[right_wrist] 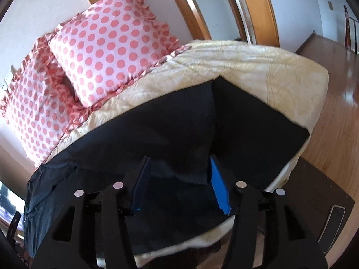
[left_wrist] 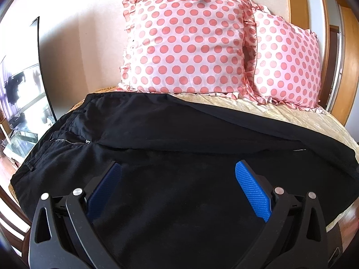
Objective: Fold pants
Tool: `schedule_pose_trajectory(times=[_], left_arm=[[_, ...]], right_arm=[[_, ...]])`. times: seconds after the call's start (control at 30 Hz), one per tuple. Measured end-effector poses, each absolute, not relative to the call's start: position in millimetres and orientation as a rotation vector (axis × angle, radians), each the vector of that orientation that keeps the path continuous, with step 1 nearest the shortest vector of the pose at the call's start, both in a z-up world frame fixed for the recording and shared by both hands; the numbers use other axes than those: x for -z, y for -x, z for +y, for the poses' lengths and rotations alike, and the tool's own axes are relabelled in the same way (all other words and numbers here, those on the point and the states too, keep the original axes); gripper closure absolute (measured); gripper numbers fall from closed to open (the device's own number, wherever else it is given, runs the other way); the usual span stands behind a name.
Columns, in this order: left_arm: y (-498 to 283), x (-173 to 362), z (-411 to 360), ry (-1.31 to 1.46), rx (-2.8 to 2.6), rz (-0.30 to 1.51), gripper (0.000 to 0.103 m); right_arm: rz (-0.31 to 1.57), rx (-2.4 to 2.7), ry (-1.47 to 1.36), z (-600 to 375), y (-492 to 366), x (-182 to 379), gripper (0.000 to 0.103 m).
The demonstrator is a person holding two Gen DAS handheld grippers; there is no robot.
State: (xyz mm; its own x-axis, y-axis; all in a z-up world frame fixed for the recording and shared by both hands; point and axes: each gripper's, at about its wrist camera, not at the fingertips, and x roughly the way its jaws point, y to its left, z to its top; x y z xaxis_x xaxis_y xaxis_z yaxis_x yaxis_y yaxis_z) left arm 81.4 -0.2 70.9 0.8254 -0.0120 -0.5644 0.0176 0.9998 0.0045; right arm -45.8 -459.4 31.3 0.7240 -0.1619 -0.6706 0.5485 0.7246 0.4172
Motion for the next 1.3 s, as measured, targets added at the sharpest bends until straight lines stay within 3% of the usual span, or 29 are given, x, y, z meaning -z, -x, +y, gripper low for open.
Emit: schedule_pose_trajectory(times=[0.2,0.37,0.53,0.8,0.93,1.0,1.3], left_arm=[[-85,-68,-1,-0.015,0.013,0.613,0.002],[-87,-66,-4,-0.029,0.018,0.615,0.002],[-89,-64,-6,-0.027,0.014,0.618,0.002],[-87,-67,5,-0.022,0.001,0.512,0.002],[-84,-69,6,-0.006,0.043,0.459,0.002],[-90,-67,6,-0.016,0.039,0.494,0.002],[-150,-81,61,0.139,0.027,0.671,0.002]], right_arm=[[0.713,0.480,-0.607,-437,52,-33,0.051],[0.640,0.445,-0.536,-415,58,-51,0.051],[0.682,0.315,-0.758,-428,35,-21,0.051],[0.512,0.390,-1.026,-466,38,-7,0.053],[0.488,0.455,-1.001,-476,34,-8,0.074],[0.487,0.446,-1.007,-481,30,-3,0.096],[0.341,0.472,-0.885,-490,48,-26,0.101]])
